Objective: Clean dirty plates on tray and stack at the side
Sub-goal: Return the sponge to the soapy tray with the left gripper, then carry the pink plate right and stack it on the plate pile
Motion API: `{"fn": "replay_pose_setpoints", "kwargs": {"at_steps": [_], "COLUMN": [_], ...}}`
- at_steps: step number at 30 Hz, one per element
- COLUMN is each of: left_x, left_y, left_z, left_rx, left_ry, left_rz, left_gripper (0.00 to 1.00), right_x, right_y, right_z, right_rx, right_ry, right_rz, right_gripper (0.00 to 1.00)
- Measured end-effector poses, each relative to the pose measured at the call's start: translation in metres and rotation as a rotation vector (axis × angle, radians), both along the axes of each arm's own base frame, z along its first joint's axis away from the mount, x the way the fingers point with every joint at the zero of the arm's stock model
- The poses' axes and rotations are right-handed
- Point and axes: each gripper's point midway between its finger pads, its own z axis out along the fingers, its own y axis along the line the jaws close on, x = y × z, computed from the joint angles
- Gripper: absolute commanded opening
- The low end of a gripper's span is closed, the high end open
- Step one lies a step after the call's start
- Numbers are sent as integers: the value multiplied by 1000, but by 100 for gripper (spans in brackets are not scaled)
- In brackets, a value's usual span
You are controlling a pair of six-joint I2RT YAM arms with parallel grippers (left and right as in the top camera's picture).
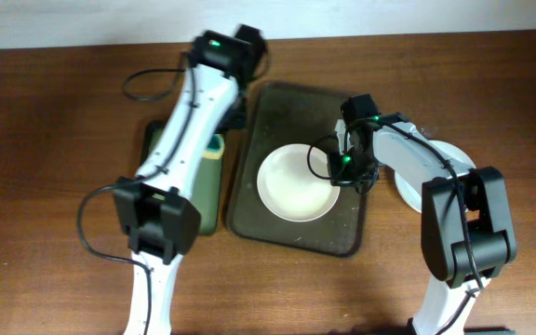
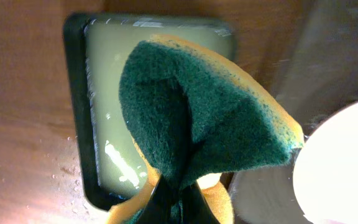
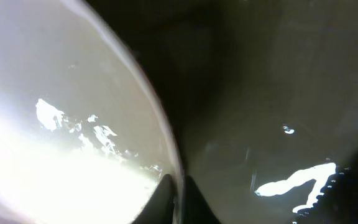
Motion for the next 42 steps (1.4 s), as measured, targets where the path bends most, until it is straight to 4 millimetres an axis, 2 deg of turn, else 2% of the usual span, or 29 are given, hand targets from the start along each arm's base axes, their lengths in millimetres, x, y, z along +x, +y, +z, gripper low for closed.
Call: {"fn": "replay_pose_setpoints", "kwargs": {"at_steps": [2,3,5,7,8,9,10,12,13,16,17,18,19,20,21,22,23,25,27,31,33,37,40,42], "left_x": [-9,-16,-47,-44,-45,-41,-40,-37,-37,-39,-40,-42,-45,-47,-50,-55,-59,-69,-70,-70,-70,-70,-70,-70], "left_y": [37,47,69,74,75,75,74,69,67,61,58,56,53,52,51,52,53,55,56,56,56,56,56,56], "left_z": [-20,-29,-64,-86,-87,-85,-82,-80,-76,-44,-25,-11,5,16,34,53,60,61,60,60,60,60,60,60], "left_rx": [-10,1,14,-32,-56,-78,-88,-114,-131,-187,-221,-247,-277,-293,-314,-330,-334,-326,-322,-322,-322,-321,-322,-321], "left_ry": [106,155,268,187,145,86,66,53,45,-29,-71,-102,-139,-165,-214,-262,-275,-251,-246,-245,-245,-245,-245,-245], "left_rz": [60,73,108,122,125,122,120,114,114,105,99,90,82,77,68,60,58,62,63,63,63,63,63,63], "left_gripper": [0,0,0,4,8,14,29,47,53,56,66,82,99,100,100,100,100,100,100,100,100,100,100,100], "right_x": [-1,-3,-8,-8,-8,-9,-9,-12,-12,-8,-6,-5,-6,-8,-13,-17,-20,-27,-31,-42,-44,-44,-55,-56], "right_y": [2,2,3,3,3,4,4,4,4,-4,-14,-27,-31,-29,-21,-12,-8,3,8,30,32,24,41,44], "right_z": [1,1,1,1,1,1,1,1,5,60,83,105,130,148,172,181,184,193,199,214,217,230,243,244], "right_rx": [16,22,29,30,31,32,33,34,37,11,-31,-111,-205,-268,-377,-442,-484,-571,-625,-701,-719,-812,-864,-892], "right_ry": [5,12,30,33,33,34,34,50,44,-87,-151,-229,-325,-400,-508,-559,-580,-638,-678,-776,-797,-844,-930,-944], "right_rz": [8,13,17,18,18,19,19,18,15,-15,-46,-71,-70,-57,-20,19,41,71,83,151,157,149,199,211], "right_gripper": [4,4,4,4,4,4,4,4,4,4,4,4,4,4,4,4,4,4,4,4,4,4,4,4]}}
